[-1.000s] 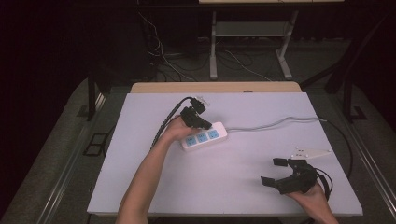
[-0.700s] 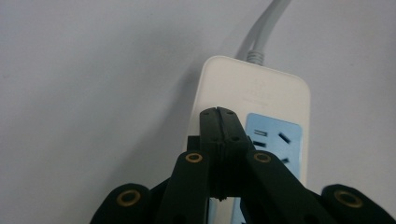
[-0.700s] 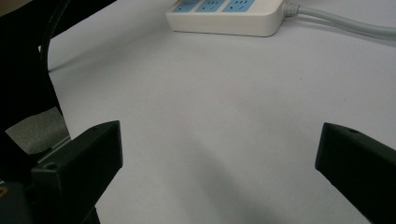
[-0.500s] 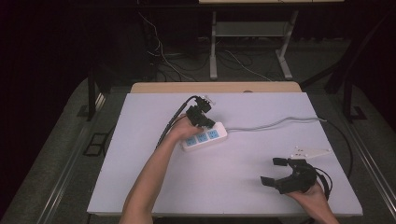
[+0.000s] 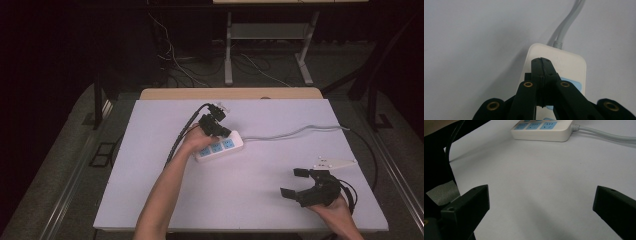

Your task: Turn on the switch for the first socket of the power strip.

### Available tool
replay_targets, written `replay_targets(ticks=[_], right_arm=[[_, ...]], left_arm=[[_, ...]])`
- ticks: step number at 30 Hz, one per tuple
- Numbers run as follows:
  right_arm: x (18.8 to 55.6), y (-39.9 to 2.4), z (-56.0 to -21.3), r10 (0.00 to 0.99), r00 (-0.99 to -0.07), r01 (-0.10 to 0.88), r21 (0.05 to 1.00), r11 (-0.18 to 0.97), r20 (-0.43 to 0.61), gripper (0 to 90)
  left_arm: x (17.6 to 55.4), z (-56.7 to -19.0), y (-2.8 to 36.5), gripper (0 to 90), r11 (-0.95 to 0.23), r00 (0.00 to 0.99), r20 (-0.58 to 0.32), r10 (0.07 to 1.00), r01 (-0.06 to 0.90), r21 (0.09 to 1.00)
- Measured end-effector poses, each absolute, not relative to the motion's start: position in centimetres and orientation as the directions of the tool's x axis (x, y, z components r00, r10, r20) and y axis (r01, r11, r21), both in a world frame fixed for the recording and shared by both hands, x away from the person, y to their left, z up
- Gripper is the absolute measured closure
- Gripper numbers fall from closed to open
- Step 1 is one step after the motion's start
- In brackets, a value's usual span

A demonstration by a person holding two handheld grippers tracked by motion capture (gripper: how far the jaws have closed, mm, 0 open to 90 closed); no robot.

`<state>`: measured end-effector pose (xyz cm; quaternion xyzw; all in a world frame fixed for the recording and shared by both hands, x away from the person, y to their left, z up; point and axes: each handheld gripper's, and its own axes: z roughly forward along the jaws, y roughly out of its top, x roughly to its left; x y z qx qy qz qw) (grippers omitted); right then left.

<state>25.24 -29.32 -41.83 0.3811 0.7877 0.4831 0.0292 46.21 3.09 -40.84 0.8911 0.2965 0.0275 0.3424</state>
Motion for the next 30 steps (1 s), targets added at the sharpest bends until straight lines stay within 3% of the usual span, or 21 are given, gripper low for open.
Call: replay_targets(ticks=[29, 30], right_arm=[[25.2, -29.4, -41.8, 0.630, -0.710, 0.565, 0.789, 0.241, 0.315, 0.4], [25.2, -29.4, -41.8, 0.629, -0.710, 0.565, 0.789, 0.241, 0.316, 0.4]], left_arm=[[44.2, -35.7, 6.3, 89.0, -0.545, 0.807, -0.104, 0.582, 0.481, 0.687], [44.1, -35.5, 6.3, 85.6, -0.539, 0.804, -0.107, 0.584, 0.483, 0.690]])
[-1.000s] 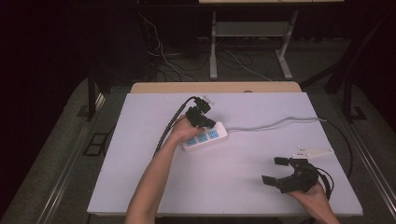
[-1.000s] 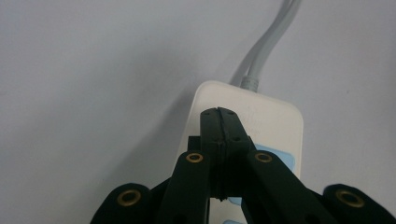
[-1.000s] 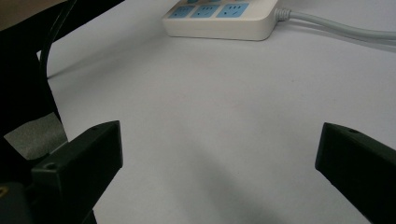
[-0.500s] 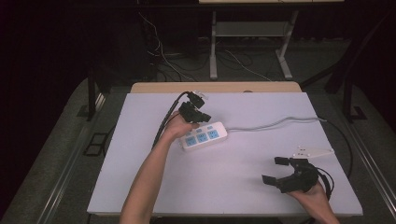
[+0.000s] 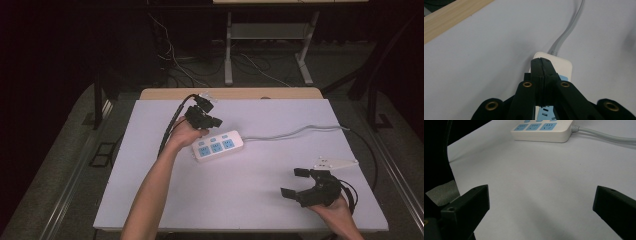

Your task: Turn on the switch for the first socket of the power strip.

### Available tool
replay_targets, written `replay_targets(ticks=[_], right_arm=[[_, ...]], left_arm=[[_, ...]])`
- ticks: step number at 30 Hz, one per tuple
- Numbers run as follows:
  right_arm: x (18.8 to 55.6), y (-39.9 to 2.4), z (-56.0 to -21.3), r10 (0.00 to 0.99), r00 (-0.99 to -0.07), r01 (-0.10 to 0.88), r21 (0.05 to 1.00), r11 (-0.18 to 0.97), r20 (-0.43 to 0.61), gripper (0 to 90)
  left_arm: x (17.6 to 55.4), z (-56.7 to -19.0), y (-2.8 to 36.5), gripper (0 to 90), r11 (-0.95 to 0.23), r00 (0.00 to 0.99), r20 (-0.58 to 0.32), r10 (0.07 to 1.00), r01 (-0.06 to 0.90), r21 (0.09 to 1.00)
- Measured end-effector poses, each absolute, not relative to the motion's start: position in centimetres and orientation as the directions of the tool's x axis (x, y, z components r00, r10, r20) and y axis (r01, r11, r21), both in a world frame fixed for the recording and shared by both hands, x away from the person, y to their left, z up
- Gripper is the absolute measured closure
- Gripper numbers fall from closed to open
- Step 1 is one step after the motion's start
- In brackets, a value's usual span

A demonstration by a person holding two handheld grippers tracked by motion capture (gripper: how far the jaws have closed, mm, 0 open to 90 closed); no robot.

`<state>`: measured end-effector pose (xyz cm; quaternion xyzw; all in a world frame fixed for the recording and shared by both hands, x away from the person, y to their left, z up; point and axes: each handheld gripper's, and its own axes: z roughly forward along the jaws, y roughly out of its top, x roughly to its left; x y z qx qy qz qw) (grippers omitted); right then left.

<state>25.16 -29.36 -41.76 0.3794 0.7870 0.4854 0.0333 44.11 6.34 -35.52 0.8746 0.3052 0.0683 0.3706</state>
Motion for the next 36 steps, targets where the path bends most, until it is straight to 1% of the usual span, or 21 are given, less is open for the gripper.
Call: replay_targets(ticks=[1, 4, 6, 12, 15, 21, 23, 24, 28, 30, 35, 36], right_arm=[[25.2, -29.4, -41.8, 0.629, -0.710, 0.564, 0.789, 0.241, 0.316, 0.4], [25.2, -29.4, -41.8, 0.629, -0.710, 0.565, 0.789, 0.241, 0.316, 0.4], [25.1, -29.4, -41.8, 0.628, -0.711, 0.564, 0.790, 0.241, 0.316, 0.4], [25.1, -29.3, -41.7, 0.628, -0.711, 0.565, 0.789, 0.241, 0.317, 0.4], [25.1, -29.3, -41.8, 0.628, -0.711, 0.565, 0.789, 0.242, 0.317, 0.4], [25.1, -29.2, -41.8, 0.629, -0.709, 0.569, 0.786, 0.242, 0.319, 0.4], [25.1, -29.2, -41.8, 0.629, -0.709, 0.568, 0.786, 0.243, 0.318, 0.4], [25.1, -29.2, -41.8, 0.629, -0.709, 0.568, 0.786, 0.243, 0.318, 0.4], [25.1, -29.2, -41.8, 0.629, -0.709, 0.568, 0.786, 0.244, 0.318, 0.4], [25.1, -29.2, -41.8, 0.629, -0.710, 0.568, 0.786, 0.245, 0.317, 0.4], [25.1, -29.1, -41.8, 0.628, -0.710, 0.568, 0.786, 0.246, 0.317, 0.4], [25.1, -29.1, -41.8, 0.628, -0.711, 0.568, 0.785, 0.247, 0.317, 0.4]], left_arm=[[44.0, -35.4, 6.4, 83.1, -0.535, 0.802, -0.108, 0.588, 0.486, 0.691], [43.6, -34.9, 6.8, 81.1, -0.528, 0.799, -0.107, 0.592, 0.485, 0.697], [43.3, -34.6, 7.2, 78.1, -0.519, 0.797, -0.109, 0.595, 0.484, 0.704], [42.4, -33.9, 8.5, 62.9, -0.488, 0.783, -0.132, 0.608, 0.499, 0.716], [41.9, -33.9, 9.2, 57.0, -0.474, 0.776, -0.142, 0.615, 0.507, 0.720], [41.0, -34.0, 10.7, 35.8, -0.437, 0.757, -0.166, 0.632, 0.524, 0.731], [40.6, -34.1, 11.2, 27.3, -0.427, 0.759, -0.174, 0.628, 0.523, 0.737], [40.5, -34.1, 11.4, 26.2, -0.419, 0.757, -0.184, 0.627, 0.527, 0.740], [39.9, -34.1, 12.3, 16.2, -0.402, 0.747, -0.190, 0.637, 0.532, 0.745], [39.5, -34.0, 12.6, 12.9, -0.392, 0.744, -0.199, 0.638, 0.536, 0.747], [38.6, -34.0, 13.0, 1.0, -0.396, 0.743, -0.202, 0.638, 0.541, 0.742], [38.4, -34.1, 13.1, 0.0, -0.395, 0.743, -0.204, 0.638, 0.542, 0.741]])
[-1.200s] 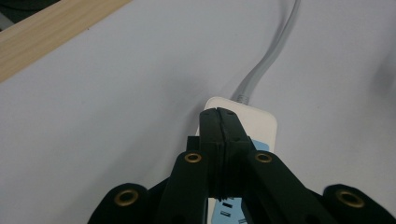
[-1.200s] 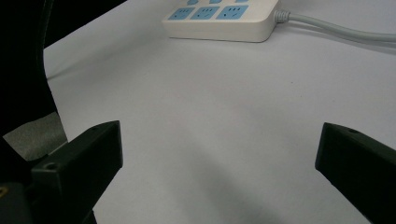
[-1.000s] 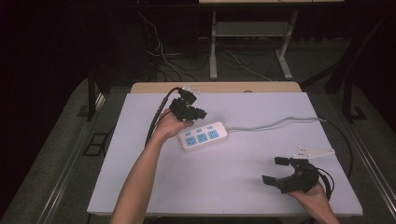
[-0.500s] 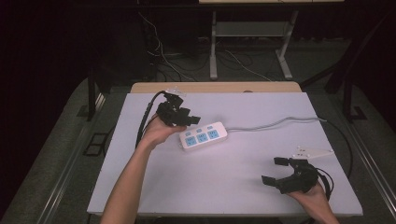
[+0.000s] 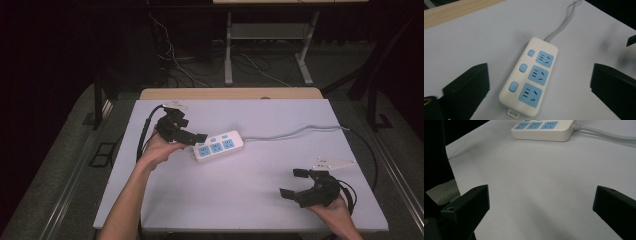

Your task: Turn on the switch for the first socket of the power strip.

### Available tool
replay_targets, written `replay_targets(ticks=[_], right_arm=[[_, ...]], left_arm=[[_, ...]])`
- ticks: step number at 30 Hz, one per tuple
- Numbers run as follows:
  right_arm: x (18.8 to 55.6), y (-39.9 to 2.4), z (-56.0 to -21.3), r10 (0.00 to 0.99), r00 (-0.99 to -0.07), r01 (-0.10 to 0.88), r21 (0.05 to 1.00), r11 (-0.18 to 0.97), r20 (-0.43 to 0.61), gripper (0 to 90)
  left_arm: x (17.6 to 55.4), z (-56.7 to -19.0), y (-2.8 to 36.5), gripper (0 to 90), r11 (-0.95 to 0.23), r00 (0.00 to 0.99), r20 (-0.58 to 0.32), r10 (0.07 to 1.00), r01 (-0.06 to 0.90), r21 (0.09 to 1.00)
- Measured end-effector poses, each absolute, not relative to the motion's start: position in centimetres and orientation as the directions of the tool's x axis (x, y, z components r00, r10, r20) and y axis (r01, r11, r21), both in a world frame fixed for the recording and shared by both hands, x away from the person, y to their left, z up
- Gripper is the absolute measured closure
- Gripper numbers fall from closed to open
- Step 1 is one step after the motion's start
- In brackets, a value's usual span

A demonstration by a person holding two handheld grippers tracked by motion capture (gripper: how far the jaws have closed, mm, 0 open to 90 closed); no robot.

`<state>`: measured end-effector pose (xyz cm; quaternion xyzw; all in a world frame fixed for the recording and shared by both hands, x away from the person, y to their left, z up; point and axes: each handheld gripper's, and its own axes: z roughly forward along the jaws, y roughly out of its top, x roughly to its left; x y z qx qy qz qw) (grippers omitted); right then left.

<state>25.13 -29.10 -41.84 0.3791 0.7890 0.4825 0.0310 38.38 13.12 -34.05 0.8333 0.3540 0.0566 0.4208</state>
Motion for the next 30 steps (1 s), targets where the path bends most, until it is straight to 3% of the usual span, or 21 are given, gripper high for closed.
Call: replay_targets(ticks=[9, 30], right_arm=[[25.0, -29.1, -41.8, 0.628, -0.710, 0.569, 0.786, 0.243, 0.319, 0.4], [25.0, -29.1, -41.8, 0.631, -0.709, 0.568, 0.785, 0.246, 0.316, 0.4]], left_arm=[[36.3, -34.2, 13.8, 0.0, -0.401, 0.753, -0.160, 0.638, 0.503, 0.766], [30.5, -37.8, 16.3, 0.0, -0.306, 0.736, -0.170, 0.655, 0.464, 0.831]])
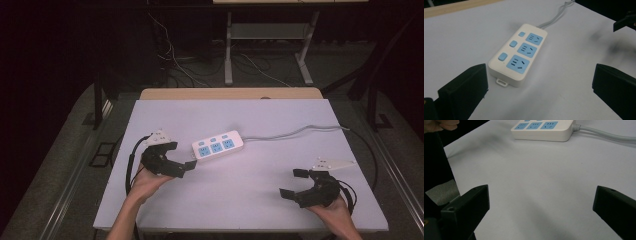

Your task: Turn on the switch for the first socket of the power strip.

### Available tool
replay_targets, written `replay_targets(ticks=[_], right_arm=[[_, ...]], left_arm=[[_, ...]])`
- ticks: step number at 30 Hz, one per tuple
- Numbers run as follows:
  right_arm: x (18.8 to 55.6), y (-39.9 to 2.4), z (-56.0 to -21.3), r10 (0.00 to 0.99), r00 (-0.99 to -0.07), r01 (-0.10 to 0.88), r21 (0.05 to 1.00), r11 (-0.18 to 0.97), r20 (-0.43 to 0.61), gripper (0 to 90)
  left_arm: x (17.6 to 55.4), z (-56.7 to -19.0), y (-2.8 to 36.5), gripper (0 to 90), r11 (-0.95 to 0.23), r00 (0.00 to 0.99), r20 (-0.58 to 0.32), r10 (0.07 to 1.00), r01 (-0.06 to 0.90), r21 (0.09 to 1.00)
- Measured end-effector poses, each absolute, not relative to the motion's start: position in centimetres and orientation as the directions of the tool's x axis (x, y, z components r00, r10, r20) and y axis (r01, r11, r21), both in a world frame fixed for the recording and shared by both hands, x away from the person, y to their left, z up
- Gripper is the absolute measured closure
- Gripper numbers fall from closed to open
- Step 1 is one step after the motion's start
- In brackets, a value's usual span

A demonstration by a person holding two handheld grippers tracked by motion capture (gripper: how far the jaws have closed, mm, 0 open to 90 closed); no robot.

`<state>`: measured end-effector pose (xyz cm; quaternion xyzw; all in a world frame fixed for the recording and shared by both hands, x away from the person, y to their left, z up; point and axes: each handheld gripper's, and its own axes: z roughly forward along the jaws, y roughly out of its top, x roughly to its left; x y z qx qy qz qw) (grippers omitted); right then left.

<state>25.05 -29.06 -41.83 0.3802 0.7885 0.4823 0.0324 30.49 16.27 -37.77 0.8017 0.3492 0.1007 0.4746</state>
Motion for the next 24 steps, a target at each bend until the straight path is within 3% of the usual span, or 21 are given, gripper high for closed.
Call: replay_targets(ticks=[12, 24], right_arm=[[25.0, -29.1, -41.8, 0.635, -0.706, 0.570, 0.785, 0.243, 0.315, 0.4], [25.0, -29.2, -41.9, 0.634, -0.705, 0.572, 0.784, 0.243, 0.318, 0.4]], left_arm=[[27.0, -41.1, 16.7, 0.0, -0.267, 0.729, -0.193, 0.656, 0.464, 0.844], [26.3, -42.6, 17.0, 0.0, -0.242, 0.715, -0.240, 0.656, 0.502, 0.830]])
